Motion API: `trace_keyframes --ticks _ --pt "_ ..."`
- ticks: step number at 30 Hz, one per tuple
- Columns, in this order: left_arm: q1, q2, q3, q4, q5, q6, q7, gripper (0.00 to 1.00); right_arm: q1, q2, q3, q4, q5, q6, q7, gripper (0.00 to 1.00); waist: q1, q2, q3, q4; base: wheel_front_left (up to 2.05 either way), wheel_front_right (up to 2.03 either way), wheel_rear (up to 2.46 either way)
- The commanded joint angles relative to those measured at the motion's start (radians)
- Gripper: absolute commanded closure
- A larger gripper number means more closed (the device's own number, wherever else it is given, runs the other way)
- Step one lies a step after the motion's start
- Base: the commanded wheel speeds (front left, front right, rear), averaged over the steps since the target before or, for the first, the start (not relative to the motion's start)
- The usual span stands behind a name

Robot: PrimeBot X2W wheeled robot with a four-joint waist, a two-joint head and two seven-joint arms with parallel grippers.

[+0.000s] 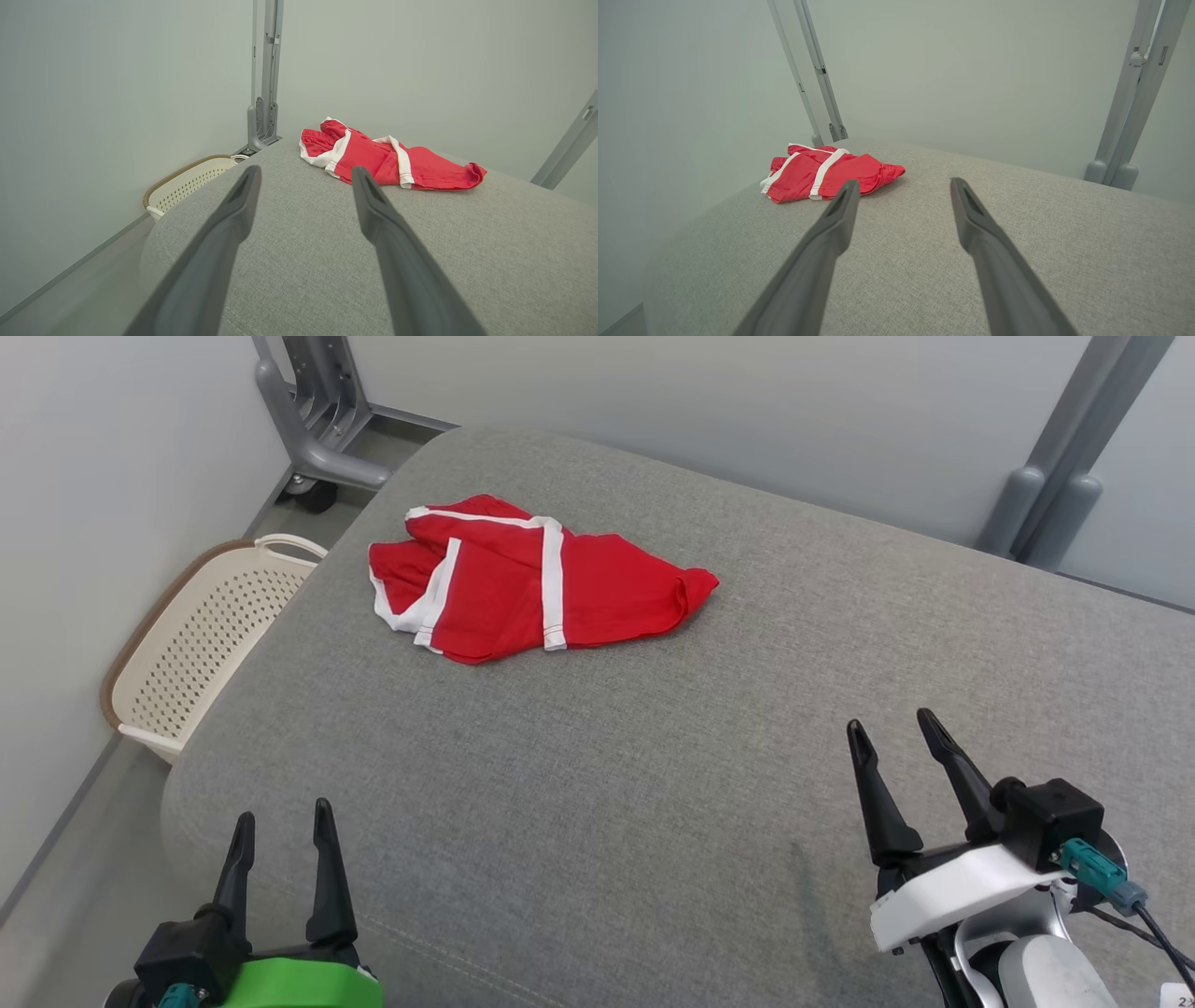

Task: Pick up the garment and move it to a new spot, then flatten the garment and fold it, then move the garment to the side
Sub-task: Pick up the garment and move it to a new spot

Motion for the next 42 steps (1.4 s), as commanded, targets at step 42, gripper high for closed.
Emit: trace_keyframes --ticks 42 --pt "-0.79 0.277 0.059 0.525 -0.146 -0.175 0.345 0.0 -0.186 -0.004 0.026 -0.132 -0.112 0.0 0.054 0.0 0.0 0.006 0.398 -0.349 0.0 0.0 0.0"
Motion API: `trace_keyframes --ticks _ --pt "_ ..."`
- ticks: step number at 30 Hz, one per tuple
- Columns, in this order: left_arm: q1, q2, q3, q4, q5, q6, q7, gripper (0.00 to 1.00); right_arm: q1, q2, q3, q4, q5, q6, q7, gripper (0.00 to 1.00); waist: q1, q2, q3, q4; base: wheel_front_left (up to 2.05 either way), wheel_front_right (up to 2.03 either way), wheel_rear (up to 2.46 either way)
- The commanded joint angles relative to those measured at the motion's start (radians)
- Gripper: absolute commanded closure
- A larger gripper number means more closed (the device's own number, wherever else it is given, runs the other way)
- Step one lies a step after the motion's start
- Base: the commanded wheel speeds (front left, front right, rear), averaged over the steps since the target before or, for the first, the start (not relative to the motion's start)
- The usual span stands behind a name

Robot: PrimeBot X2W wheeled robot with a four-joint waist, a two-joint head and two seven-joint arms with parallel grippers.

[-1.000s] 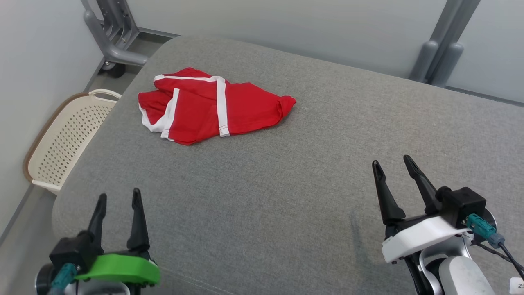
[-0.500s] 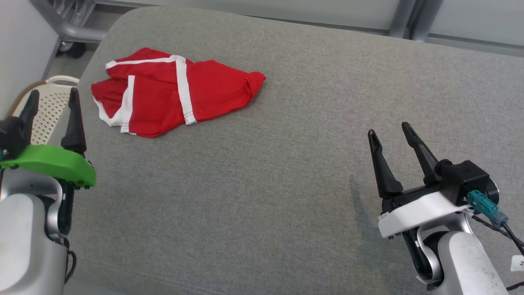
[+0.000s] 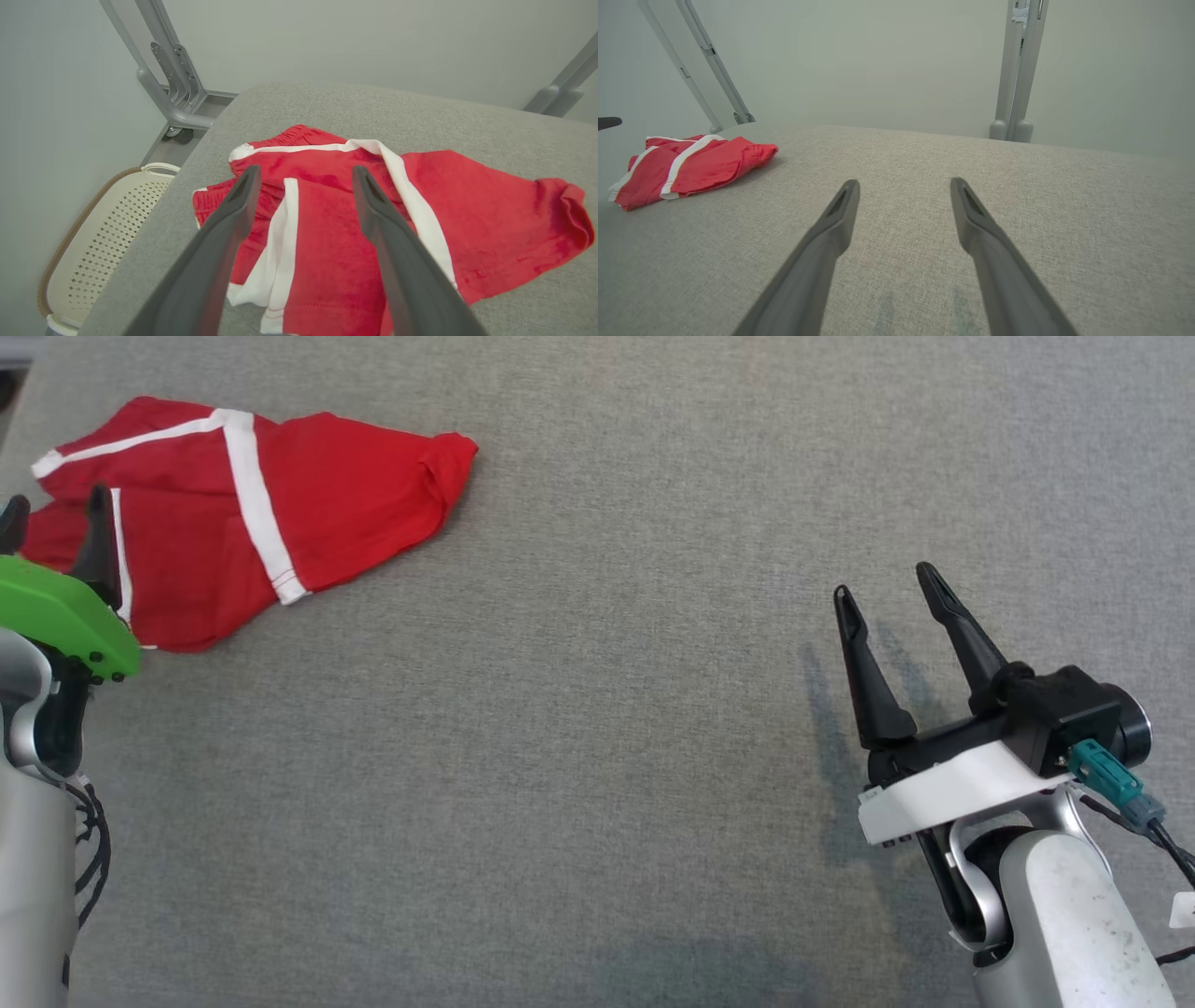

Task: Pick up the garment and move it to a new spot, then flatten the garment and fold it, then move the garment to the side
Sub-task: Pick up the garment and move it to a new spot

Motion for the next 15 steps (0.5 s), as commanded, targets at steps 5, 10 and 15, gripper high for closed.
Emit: trace_keyframes --ticks 5,10,15 --pt "-0.05 0.017 -0.015 0.068 -0.067 -0.014 0.059 0.0 -0.02 -0.009 -0.003 -0.016 -0.011 0.0 0.002 0.0 0.0 0.0061 0.084 -0.073 0.0 0.0 0.0" --pt "-0.065 0.033 -0.037 0.128 -0.108 -0.016 0.138 0.0 -0.027 -0.011 0.001 -0.027 -0.017 0.0 0.002 0.0 0.0 0.0061 0.097 -0.081 0.0 0.0 0.0" --pt "-0.061 0.033 -0.058 0.17 -0.136 -0.017 0.181 0.0 -0.028 -0.011 0.006 -0.029 -0.017 0.0 0.004 0.0 0.0 0.0061 0.095 -0.087 0.0 0.0 0.0"
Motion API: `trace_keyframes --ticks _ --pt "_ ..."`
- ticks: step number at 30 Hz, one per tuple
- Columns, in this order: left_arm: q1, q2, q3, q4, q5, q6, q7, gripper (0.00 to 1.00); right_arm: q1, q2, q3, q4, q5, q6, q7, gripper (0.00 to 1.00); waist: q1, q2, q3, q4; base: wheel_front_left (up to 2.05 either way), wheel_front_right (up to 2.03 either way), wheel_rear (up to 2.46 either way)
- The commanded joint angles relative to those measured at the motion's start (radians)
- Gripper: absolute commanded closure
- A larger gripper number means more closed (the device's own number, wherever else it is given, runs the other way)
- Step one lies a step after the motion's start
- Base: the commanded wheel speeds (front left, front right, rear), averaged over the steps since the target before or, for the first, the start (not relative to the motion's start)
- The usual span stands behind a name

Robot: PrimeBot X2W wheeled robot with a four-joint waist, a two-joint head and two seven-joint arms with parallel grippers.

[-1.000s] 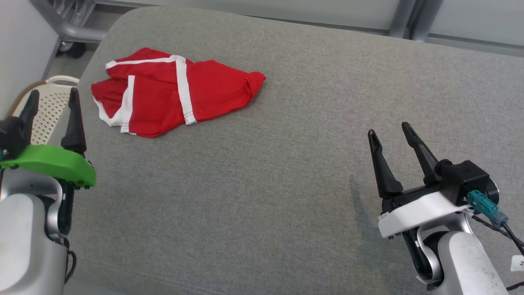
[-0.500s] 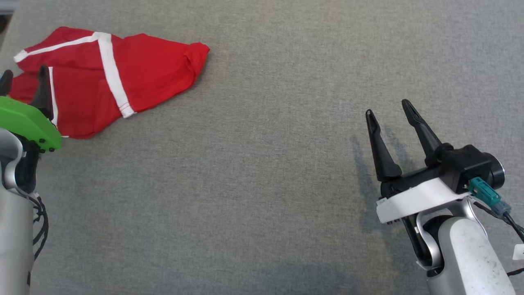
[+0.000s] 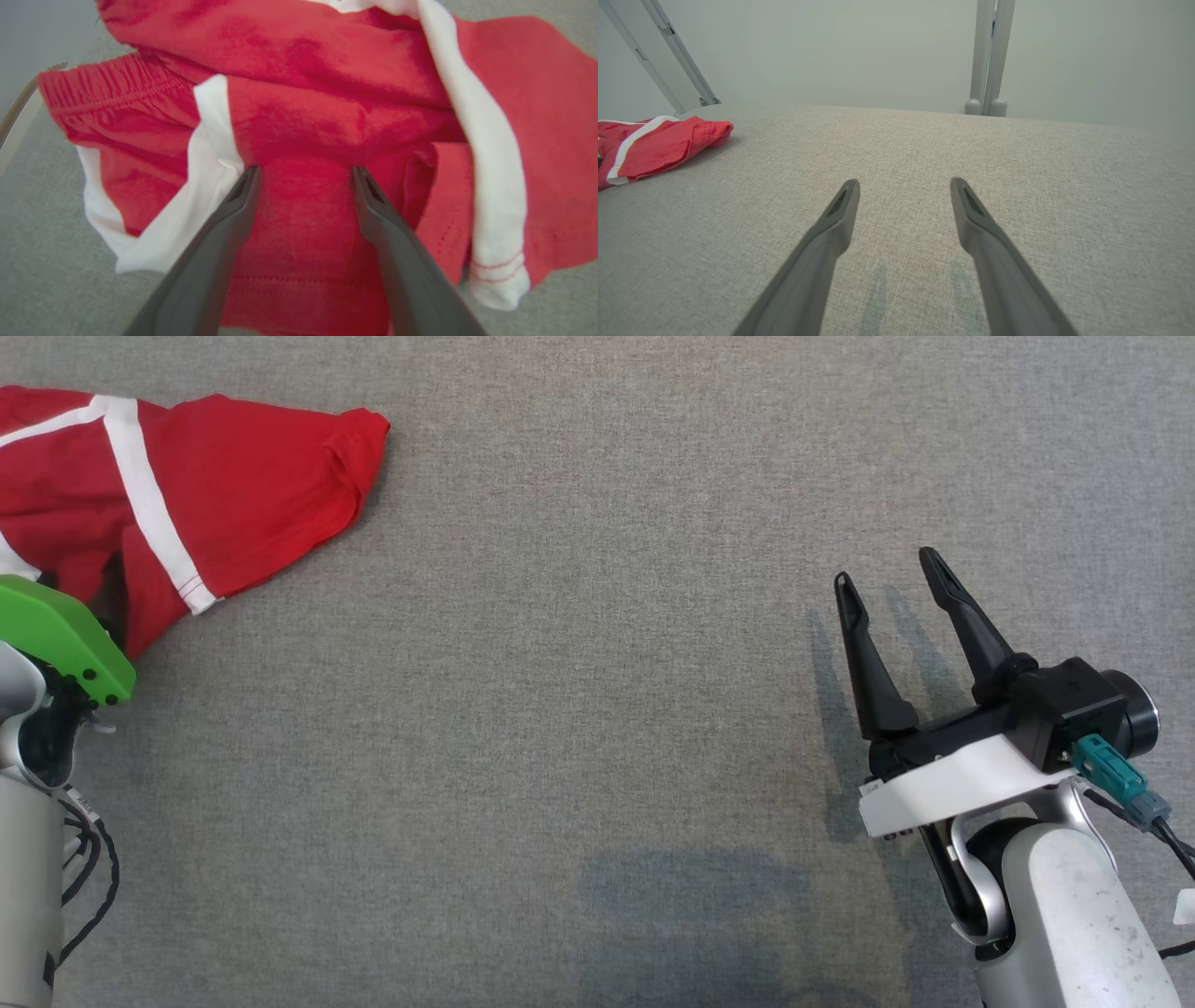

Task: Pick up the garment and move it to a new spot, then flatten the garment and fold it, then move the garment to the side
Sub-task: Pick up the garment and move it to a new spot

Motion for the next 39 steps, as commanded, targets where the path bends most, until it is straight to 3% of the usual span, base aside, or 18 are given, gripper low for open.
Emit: trace_keyframes --ticks 1,2,4,8,21,39 --pt "-0.007 -0.003 -0.008 0.01 -0.008 -0.003 0.005 0.0 -0.012 -0.003 0.002 -0.005 -0.001 0.0 -0.001 0.0 -0.0001 0.006 -0.002 -0.002 0.0 0.0 0.0" --pt "-0.003 -0.007 -0.013 0.016 -0.012 -0.003 0.007 0.14 -0.012 -0.004 0.002 -0.004 -0.002 0.0 -0.001 0.0 -0.0001 0.006 -0.004 -0.003 0.0 0.0 0.0" --pt "0.006 -0.011 -0.025 0.028 -0.018 -0.003 0.006 0.54 -0.012 -0.005 0.002 -0.004 -0.002 0.0 -0.002 0.0 -0.0001 0.006 -0.008 -0.004 0.0 0.0 0.0" --pt "0.013 -0.001 -0.05 0.037 -0.013 -0.003 -0.013 1.0 -0.013 -0.006 0.005 -0.005 -0.006 0.0 -0.007 0.0 -0.0001 0.006 -0.022 -0.006 0.0 0.0 0.0" --pt "-0.058 0.081 -0.107 -0.01 0.023 -0.003 -0.147 1.0 0.022 0.001 0.003 0.031 0.009 0.0 -0.035 0.0 -0.0001 0.006 -0.116 -0.004 0.0 0.0 0.0" --pt "-0.106 0.154 -0.358 -0.314 -0.008 -0.003 -0.071 1.0 0.071 0.005 -0.006 0.126 0.083 0.0 -0.108 0.0 -0.0001 0.006 -0.306 -0.066 0.0 0.0 0.0"
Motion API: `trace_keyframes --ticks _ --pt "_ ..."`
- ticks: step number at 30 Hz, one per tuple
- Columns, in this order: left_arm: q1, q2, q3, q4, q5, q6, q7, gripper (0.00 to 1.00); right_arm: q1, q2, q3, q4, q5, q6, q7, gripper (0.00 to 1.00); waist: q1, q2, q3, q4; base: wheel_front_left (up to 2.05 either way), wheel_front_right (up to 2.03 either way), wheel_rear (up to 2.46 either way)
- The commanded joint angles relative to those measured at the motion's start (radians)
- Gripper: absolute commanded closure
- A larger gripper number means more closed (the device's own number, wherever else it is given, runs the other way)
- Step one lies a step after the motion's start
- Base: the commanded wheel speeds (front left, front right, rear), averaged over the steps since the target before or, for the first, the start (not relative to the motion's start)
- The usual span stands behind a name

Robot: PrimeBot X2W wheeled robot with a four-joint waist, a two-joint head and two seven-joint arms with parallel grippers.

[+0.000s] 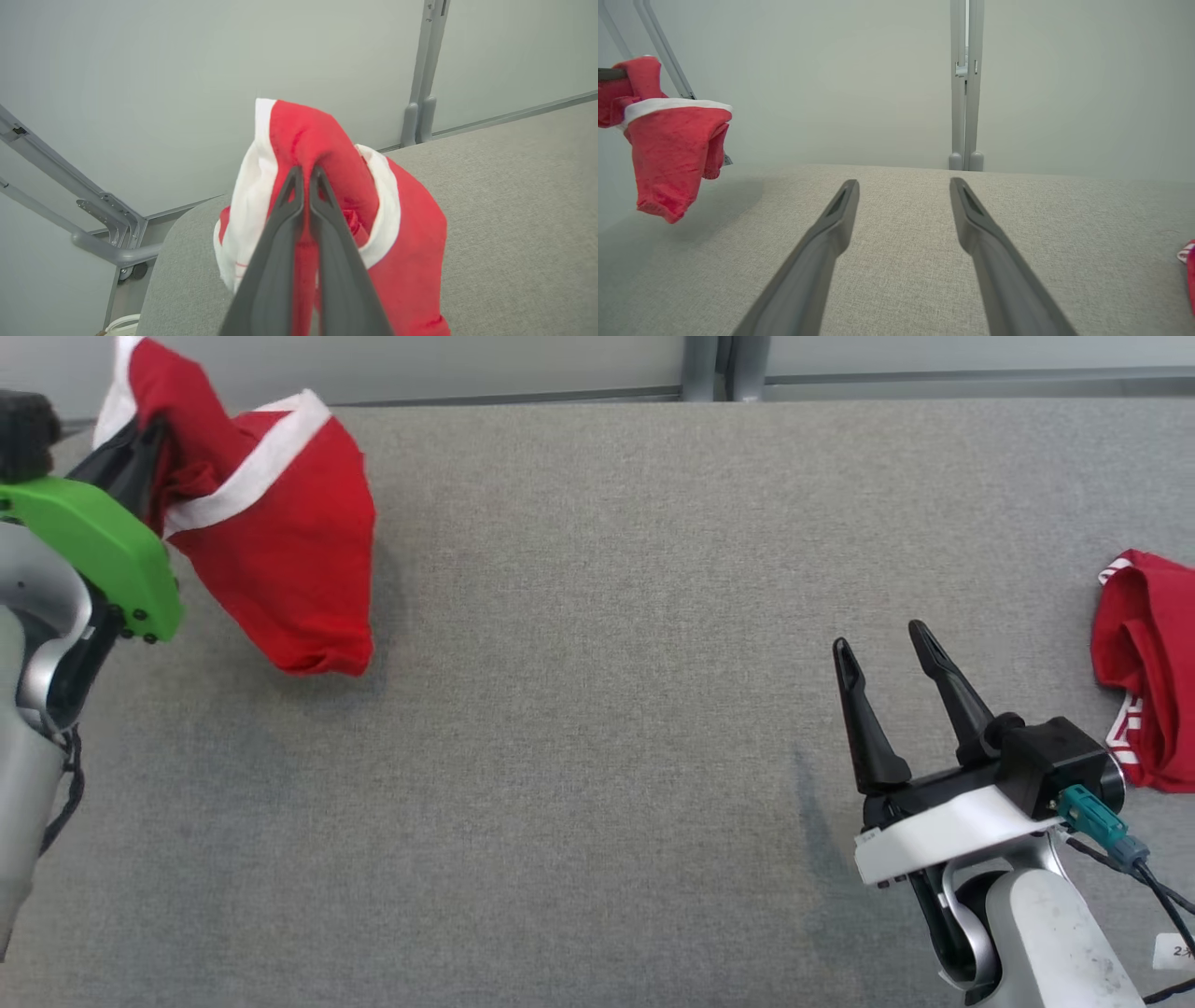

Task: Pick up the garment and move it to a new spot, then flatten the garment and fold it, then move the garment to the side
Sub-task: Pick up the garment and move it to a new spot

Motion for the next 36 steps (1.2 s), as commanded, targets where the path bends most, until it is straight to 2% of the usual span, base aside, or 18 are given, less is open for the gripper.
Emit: trace_keyframes --ticks 1,6,10,16,21,26,33,34,36 --pt "-0.02 0.002 -0.011 -0.016 -0.004 -0.001 0.002 1.0 0.01 -0.002 -0.004 0.002 0.006 0.0 -0.006 0.0 -0.0001 0.006 -0.036 -0.033 0.0 0.0 0.0" --pt "-0.025 -0.019 -0.114 -0.139 -0.036 0.0 0.014 1.0 0.029 -0.002 -0.021 0.009 0.012 0.0 -0.011 0.0 -0.0001 0.006 -0.062 -0.069 0.0 0.0 0.0" --pt "-0.011 -0.051 -0.233 -0.256 -0.055 0.0 0.013 1.0 0.044 -0.002 -0.038 0.005 0.014 0.0 -0.013 0.0 -0.0001 0.006 -0.064 -0.103 0.0 0.0 0.0" --pt "0.03 -0.119 -0.364 -0.312 -0.052 0.0 -0.042 1.0 0.046 -0.001 -0.052 -0.005 0.018 0.0 -0.014 0.0 -0.0001 0.006 -0.048 -0.14 0.0 0.0 0.0" --pt "0.062 -0.197 -0.46 -0.236 -0.012 0.0 -0.145 1.0 0.032 -0.001 -0.05 -0.012 0.023 0.0 -0.017 0.0 -0.0001 0.006 -0.015 -0.167 0.0 0.0 0.0" --pt "0.039 -0.247 -0.57 -0.072 0.069 0.0 -0.235 1.0 0.014 -0.002 -0.045 -0.007 0.028 0.0 -0.022 0.0 -0.0001 0.006 0.018 -0.187 0.0 0.0 0.0" --pt "0.047 -0.325 -0.575 0.142 0.053 0.001 -0.317 1.0 0.0 -0.001 -0.044 0.004 0.032 0.0 -0.032 0.0 -0.0001 0.006 0.039 -0.2 0.0 0.0 0.0" --pt "0.044 -0.336 -0.571 0.174 0.049 0.004 -0.331 0.7 0.0 -0.001 -0.045 0.005 0.032 0.0 -0.031 0.0 -0.0001 0.006 0.04 -0.2 0.0 0.0 0.0" --pt "0.035 -0.356 -0.562 0.223 0.043 0.012 -0.361 0.0 -0.002 -0.002 -0.049 0.006 0.03 0.0 -0.032 0.0 -0.0001 0.006 0.04 -0.198 0.0 0.0 0.0"
